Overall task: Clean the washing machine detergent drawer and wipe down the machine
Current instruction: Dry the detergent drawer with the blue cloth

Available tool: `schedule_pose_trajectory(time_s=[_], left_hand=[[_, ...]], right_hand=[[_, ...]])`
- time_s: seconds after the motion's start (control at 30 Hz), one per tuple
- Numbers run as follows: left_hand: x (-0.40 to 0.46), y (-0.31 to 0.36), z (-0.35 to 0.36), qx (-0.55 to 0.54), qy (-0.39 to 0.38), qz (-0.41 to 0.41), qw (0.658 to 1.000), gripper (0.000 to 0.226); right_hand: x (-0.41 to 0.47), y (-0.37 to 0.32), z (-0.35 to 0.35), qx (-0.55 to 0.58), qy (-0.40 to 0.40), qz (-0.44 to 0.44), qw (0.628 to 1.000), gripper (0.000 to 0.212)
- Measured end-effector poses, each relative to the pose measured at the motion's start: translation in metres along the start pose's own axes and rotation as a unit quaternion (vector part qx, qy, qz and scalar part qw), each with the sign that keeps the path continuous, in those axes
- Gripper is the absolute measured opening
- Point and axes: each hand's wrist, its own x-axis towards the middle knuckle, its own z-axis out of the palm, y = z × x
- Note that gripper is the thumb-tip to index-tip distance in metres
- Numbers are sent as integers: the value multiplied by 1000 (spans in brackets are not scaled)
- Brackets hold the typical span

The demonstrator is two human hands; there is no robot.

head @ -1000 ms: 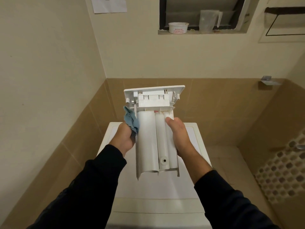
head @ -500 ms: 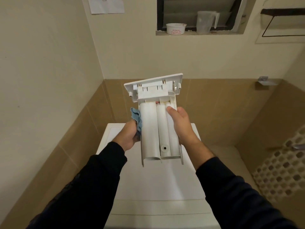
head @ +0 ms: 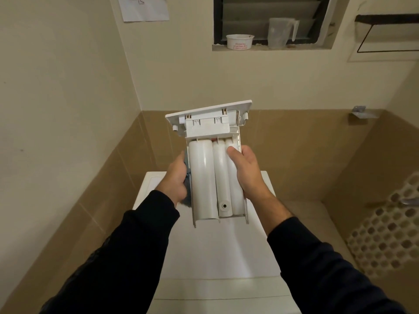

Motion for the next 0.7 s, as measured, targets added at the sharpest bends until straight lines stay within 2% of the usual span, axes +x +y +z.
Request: schedule_pose_trajectory(time_s=[0.07, 0.13, 0.2, 0.3, 0.33, 0.43, 0.47, 0.6, 0.7], left_hand=[[0, -1, 2, 16, -32, 31, 999, 70], [-4, -1, 4, 28, -69, 55, 996, 81], [-4, -1, 4, 11, -84, 69, 994, 80], [-1, -2, 2, -9, -95, 86, 992, 72], [0, -3, 0, -13, -104, 89, 990, 69], [-2, -4, -1, -21, -135, 95, 986, 63], [-3, -6, 0, -21, -145, 94, 985, 60], [-2, -12, -3, -33, -143, 100, 984, 55], [-1, -15, -6, -48, -124, 109, 985, 55]], right_hand=[[2, 4, -2, -20, -6, 3, 1000, 32], [1, 6, -2, -17, -22, 11, 1000, 32], [0, 9, 0, 11, -40, 37, 998, 31], [3, 13, -6, 151, -52, 146, 976, 54], [3, 14, -10, 168, -51, 180, 968, 56], [2, 19, -14, 65, -134, 253, 956, 31], [1, 21, -15, 48, -174, 277, 944, 33], [-3, 18, -5, 116, -262, 325, 901, 24], [0, 15, -1, 116, -272, 337, 894, 19]])
